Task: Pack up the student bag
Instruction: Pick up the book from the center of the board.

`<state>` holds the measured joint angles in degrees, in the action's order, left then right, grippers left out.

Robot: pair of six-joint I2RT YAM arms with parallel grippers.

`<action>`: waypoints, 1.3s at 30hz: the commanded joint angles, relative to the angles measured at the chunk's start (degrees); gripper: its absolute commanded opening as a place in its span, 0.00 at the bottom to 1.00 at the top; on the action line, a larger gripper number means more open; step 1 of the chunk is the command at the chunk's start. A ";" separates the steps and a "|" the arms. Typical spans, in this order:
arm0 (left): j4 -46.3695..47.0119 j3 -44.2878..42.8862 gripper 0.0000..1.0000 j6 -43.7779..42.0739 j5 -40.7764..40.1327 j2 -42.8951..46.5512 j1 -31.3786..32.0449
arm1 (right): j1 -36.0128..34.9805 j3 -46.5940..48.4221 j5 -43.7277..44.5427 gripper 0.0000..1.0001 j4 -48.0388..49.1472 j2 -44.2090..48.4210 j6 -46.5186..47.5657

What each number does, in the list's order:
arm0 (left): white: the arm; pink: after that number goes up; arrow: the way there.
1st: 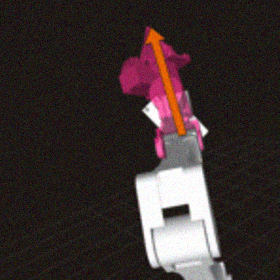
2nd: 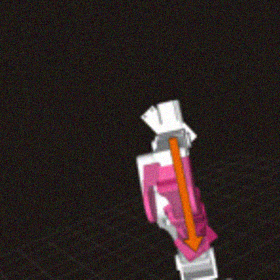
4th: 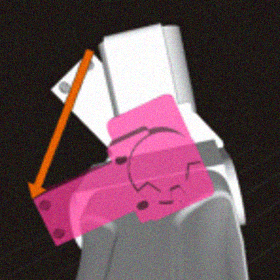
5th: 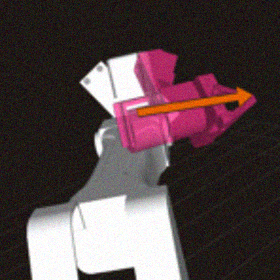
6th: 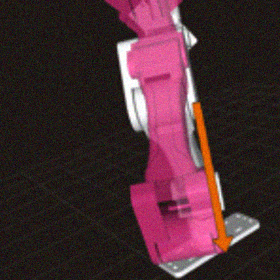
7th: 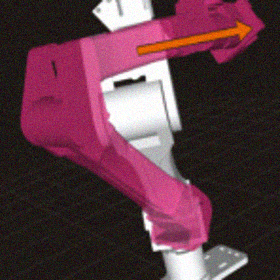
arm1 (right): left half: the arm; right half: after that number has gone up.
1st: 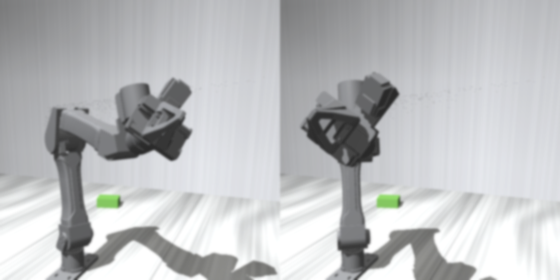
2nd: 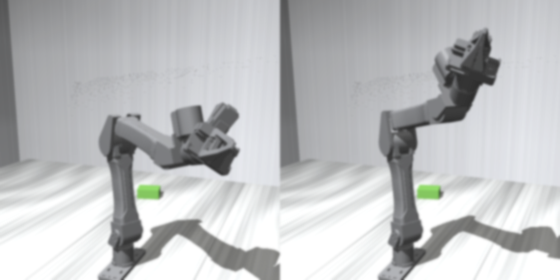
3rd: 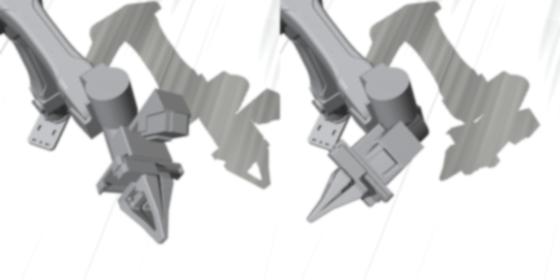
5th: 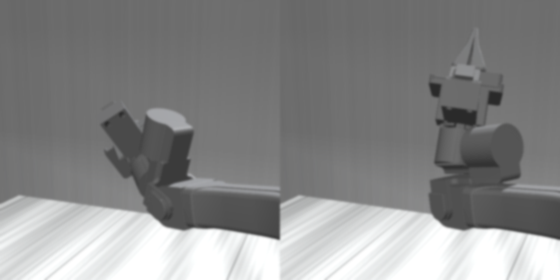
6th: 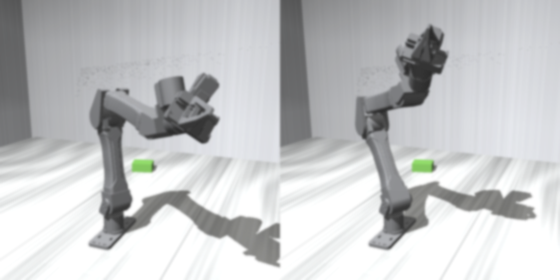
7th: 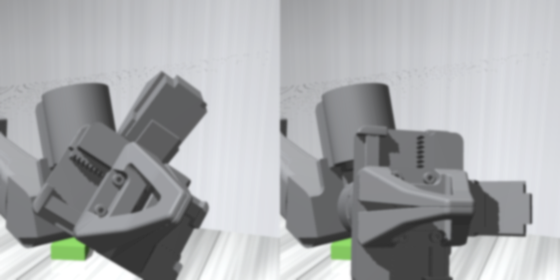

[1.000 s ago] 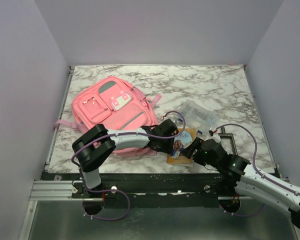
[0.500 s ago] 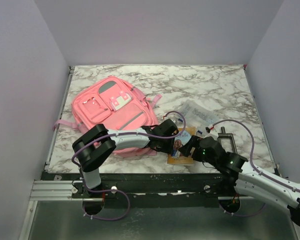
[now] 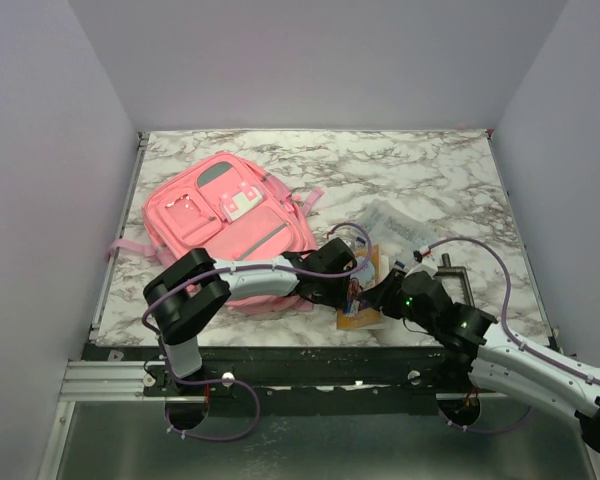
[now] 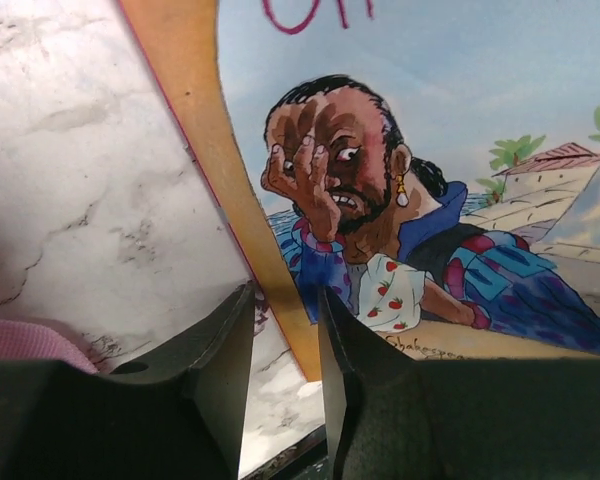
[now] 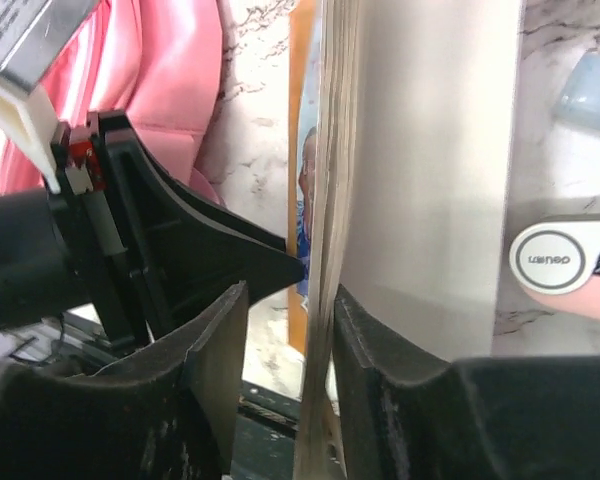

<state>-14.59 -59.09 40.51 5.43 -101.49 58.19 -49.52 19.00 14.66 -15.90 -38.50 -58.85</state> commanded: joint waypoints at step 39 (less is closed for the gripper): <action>23.74 20.79 0.76 16.52 25.59 66.77 -25.94 | 0.05 24.09 -40.42 0.00 32.91 -5.62 11.40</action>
<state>-7.84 -43.92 48.77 20.05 -38.28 32.93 -49.47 41.25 -14.31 7.64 -41.82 -46.57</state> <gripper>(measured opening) 0.874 0.019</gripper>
